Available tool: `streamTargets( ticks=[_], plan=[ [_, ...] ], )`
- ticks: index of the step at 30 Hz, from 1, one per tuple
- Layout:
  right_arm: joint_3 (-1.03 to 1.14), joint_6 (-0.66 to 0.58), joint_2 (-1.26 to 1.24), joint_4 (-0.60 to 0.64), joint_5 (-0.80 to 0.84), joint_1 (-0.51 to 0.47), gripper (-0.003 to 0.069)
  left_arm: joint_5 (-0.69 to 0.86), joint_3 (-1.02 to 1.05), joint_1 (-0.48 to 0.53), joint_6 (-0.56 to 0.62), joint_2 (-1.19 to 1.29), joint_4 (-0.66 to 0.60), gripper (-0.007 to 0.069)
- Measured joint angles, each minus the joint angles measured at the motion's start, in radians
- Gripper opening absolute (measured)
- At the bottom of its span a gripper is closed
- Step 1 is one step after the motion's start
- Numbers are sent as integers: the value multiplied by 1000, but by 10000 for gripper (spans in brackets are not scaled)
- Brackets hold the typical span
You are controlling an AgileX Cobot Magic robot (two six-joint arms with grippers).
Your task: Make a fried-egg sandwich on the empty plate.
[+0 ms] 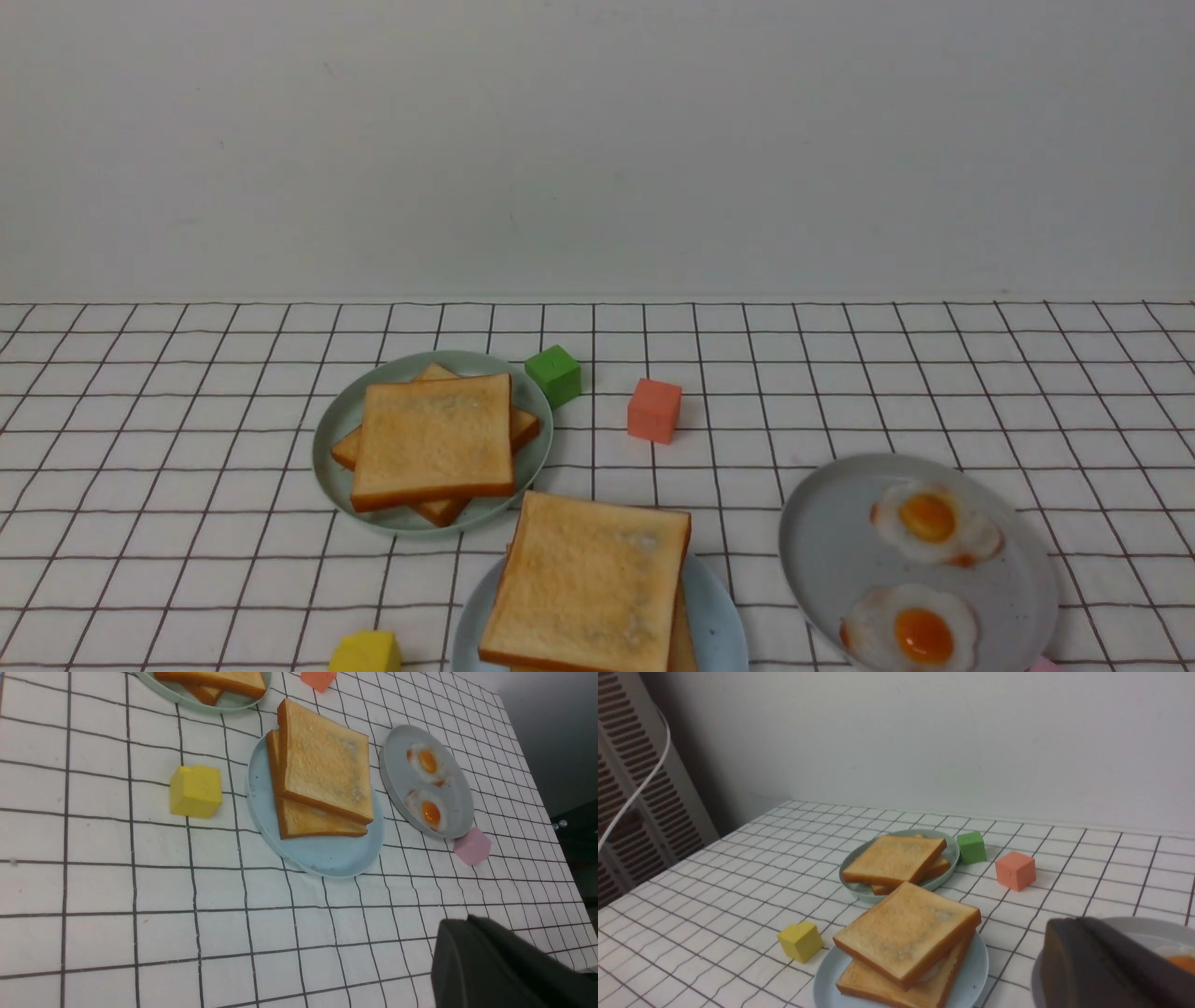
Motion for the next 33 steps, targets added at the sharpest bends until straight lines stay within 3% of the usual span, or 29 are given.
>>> streamTargets(
  ticks=[9,13,16,21,24,30,33],
  plan=[
    [6,0,0,2,19,0,15,-14,24,0,20,0,24,-13],
    [6,0,0,2,21,0,17,-216,116,3,17,0,221,-13],
    [6,1,0,2,22,0,21,-442,272,47,-125,-35,414,-13],
    [6,3,-1,2,22,0,22,-595,519,105,-197,-140,544,-13],
    [6,3,-1,2,22,0,24,-654,583,122,-170,-158,553,-13],
    [7,3,-1,1,22,0,31,-687,716,154,31,-160,539,-13],
    [7,3,-2,1,22,0,35,-729,725,154,74,-160,526,-13]
  ],
)
